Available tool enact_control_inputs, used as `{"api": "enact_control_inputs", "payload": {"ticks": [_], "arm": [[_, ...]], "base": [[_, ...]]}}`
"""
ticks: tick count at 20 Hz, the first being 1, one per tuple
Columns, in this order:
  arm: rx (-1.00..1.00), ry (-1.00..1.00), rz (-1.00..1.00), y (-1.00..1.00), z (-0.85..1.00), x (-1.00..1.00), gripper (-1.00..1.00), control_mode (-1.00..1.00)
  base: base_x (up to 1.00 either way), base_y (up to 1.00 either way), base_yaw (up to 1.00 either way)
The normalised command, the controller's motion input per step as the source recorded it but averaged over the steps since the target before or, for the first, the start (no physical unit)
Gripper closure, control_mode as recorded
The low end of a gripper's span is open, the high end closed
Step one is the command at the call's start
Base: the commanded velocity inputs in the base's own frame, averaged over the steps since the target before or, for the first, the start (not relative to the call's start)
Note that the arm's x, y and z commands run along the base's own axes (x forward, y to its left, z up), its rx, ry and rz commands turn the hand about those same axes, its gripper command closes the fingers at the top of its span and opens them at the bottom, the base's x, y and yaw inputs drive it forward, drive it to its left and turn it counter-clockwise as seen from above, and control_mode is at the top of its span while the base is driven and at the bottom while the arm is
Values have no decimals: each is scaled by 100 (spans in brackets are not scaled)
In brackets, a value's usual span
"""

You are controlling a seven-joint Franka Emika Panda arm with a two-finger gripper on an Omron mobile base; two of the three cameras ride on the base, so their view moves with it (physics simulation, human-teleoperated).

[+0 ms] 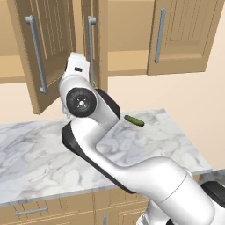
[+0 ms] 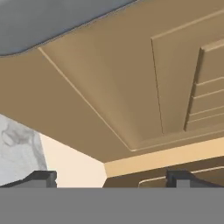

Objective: Close all open cabinet doors.

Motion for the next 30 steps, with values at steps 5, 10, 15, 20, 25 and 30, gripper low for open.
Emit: {"api": "enact_control_inputs", "payload": {"ticks": [5, 10, 15, 20, 25, 30], "arm": [[-1, 0, -7, -52, 0, 0, -100, -100], [0, 0, -3, -74, 0, 0, -100, -100], [0, 0, 0, -85, 0, 5, -100, -100], [0, 4, 0, -84, -8, 42, -100, -100], [3, 6, 0, -65, -17, 84, -100, -100], [3, 7, 0, -38, -28, 100, -100, -100]], "base": [[0, 0, 0], [0, 0, 0], [0, 0, 0], [0, 0, 0], [0, 0, 0], [0, 0, 0]]}}
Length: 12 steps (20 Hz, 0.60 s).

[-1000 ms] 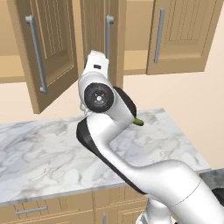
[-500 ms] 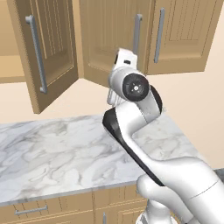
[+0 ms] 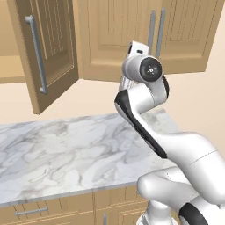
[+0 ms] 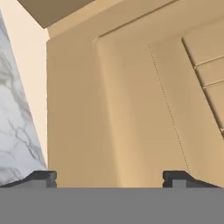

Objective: Close all open cabinet doors.

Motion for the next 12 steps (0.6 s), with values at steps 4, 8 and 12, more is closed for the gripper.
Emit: {"api": "enact_control_inputs", "payload": {"ticks": [4, 8, 12], "arm": [[1, 5, -1, -20, -31, 90, -100, -100], [0, 6, -4, 0, -43, 82, -100, -100], [0, 4, -3, 0, -53, 65, -100, -100]], "base": [[0, 0, 0], [0, 0, 0], [0, 0, 0]]}}
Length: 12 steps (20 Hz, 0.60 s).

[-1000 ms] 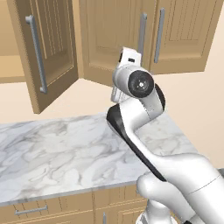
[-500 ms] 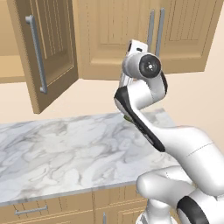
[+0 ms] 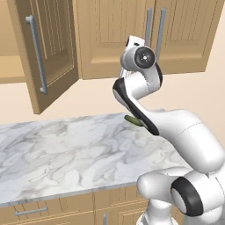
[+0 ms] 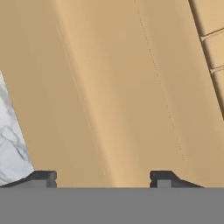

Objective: Close all open cabinet doors.

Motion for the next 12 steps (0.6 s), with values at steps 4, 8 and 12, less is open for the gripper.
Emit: {"api": "enact_control_inputs", "payload": {"ticks": [4, 8, 12], "arm": [[0, 6, -3, 0, -49, 39, -100, -100], [0, 3, 0, 14, -53, -10, -100, -100], [0, -3, 0, 20, -22, -75, -100, -100]], "base": [[0, 0, 0], [0, 0, 0], [0, 0, 0]]}}
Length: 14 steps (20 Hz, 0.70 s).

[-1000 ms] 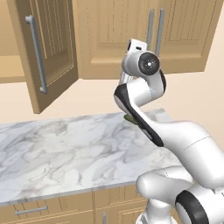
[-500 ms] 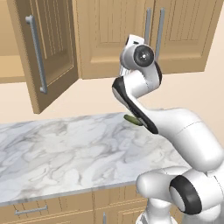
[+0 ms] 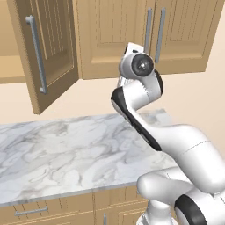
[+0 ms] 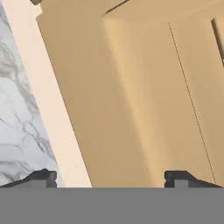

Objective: Close all open cabinet doors.

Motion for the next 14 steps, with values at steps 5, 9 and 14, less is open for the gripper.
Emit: {"api": "enact_control_inputs", "payload": {"ticks": [5, 9, 14], "arm": [[0, -5, -2, 15, -5, -99, -100, -100], [0, -1, -5, 3, -7, -85, -100, -100], [2, 0, -14, 0, -9, -50, -100, -100]], "base": [[0, 0, 0], [0, 0, 0], [0, 0, 0]]}}
